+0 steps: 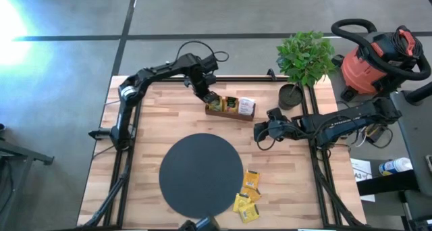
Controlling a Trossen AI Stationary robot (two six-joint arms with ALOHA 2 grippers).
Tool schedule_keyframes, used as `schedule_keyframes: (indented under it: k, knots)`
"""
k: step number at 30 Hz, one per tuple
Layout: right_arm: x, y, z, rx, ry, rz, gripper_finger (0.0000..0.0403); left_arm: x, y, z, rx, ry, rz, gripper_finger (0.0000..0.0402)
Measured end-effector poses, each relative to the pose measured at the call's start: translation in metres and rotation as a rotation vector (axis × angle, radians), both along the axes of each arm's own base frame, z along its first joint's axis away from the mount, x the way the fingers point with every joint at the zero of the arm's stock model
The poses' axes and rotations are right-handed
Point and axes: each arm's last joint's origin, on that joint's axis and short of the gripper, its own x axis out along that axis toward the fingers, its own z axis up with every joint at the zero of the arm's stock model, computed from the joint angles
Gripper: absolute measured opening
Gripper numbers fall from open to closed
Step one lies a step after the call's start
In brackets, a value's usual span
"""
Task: Pick & Place Tea
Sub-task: Put the top yellow tea bag into the left section of the wooden organizer
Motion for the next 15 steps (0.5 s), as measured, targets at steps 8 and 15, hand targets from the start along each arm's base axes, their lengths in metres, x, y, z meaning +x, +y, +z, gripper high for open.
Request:
schedule_keyframes:
  k: [8,15]
  knots:
    - [0.000,0.000,-0.001,-0.003,0.003,-0.002,0.0047,0.008,-0.003,-0.016,-0.007,0.039,-0.030,0.0000]
    - [0.000,0.000,-0.001,-0.001,0.001,-0.005,0.0047,0.011,-0.002,-0.020,0.013,0.044,-0.041,0.0000]
